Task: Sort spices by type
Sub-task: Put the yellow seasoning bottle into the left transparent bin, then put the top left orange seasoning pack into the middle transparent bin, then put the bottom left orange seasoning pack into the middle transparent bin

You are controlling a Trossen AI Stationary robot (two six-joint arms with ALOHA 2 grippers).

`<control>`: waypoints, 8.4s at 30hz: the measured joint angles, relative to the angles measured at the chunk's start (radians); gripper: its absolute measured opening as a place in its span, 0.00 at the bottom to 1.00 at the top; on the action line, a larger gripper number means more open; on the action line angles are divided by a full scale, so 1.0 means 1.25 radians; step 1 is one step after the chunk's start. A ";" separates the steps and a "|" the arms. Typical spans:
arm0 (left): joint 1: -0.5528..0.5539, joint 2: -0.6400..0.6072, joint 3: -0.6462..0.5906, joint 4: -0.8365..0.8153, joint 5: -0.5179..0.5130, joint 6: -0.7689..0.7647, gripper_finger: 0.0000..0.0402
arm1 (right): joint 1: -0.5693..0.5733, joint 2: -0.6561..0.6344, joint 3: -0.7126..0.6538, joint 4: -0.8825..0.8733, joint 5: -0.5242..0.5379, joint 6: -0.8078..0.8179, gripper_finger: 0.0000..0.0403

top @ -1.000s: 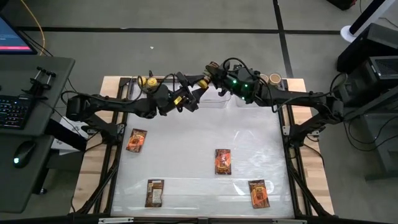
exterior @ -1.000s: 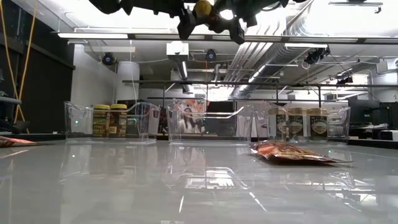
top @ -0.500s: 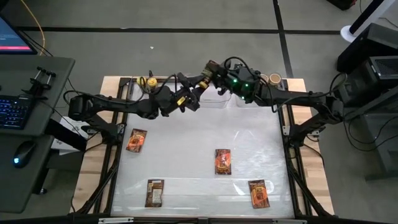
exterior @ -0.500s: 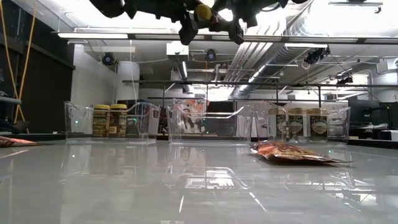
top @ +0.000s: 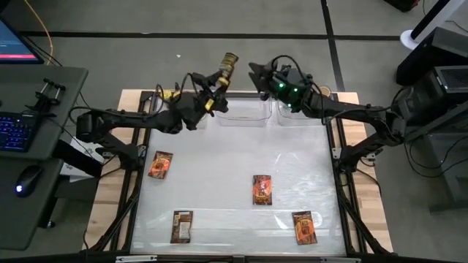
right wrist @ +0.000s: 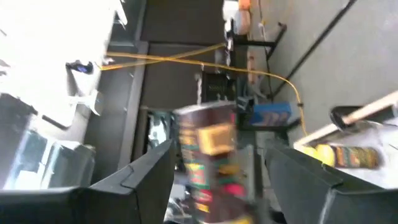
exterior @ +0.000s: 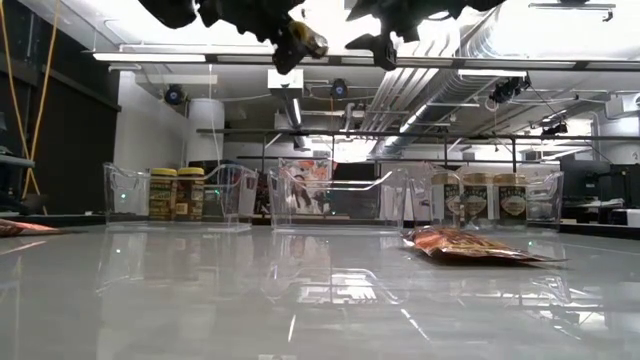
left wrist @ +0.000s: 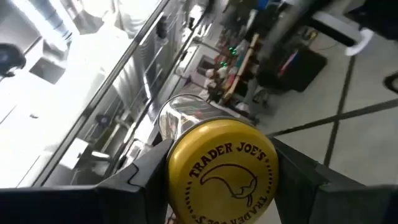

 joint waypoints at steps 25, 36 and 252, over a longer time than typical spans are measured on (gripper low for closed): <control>0.373 -0.086 0.207 -1.296 0.498 -1.028 0.48 | -0.102 -0.146 -0.002 -0.274 -0.106 -0.230 0.59; 0.459 0.113 0.352 -1.419 0.545 -0.969 0.48 | -0.090 -0.146 -0.002 -0.327 -0.172 -0.279 0.59; -0.786 0.040 -0.061 -1.100 0.720 -2.853 0.60 | -0.080 -0.260 -0.002 -0.526 -0.392 -0.708 0.59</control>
